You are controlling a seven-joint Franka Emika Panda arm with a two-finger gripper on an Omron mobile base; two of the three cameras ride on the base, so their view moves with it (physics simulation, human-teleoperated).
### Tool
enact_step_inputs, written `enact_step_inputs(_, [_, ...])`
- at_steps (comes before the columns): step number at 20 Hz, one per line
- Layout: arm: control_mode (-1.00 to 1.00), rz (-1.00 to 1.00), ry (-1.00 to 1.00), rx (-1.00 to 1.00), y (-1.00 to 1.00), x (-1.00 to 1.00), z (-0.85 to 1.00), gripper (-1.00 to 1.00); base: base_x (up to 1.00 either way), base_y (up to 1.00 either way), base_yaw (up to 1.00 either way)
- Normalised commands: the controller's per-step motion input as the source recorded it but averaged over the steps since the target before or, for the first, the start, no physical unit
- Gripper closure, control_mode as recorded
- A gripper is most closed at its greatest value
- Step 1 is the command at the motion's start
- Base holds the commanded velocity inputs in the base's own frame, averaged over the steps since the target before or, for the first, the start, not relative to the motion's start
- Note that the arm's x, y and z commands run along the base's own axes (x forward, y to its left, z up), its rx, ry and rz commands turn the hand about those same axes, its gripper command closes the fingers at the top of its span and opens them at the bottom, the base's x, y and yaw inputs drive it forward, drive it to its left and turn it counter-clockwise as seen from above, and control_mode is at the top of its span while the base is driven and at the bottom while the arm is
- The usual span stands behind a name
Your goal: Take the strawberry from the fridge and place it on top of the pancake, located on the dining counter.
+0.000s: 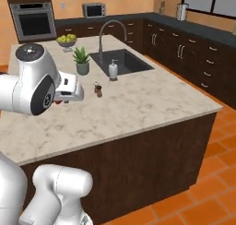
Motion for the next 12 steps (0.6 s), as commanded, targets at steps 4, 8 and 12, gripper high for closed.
enact_step_inputs(4, [1.0, 0.0, 0.0, 0.0, 0.0, 0.0, 0.0, 1.0, -0.71, 0.28, 0.32])
enact_step_inputs(8, [1.0, 0.0, 0.0, 0.0, 0.0, 0.0, 0.0, 1.0, 0.0, 0.18, 0.85])
enact_step_inputs(12, [1.0, 0.0, 0.0, 0.0, 0.0, 0.0, 0.0, 1.0, -0.13, 0.0, 0.85])
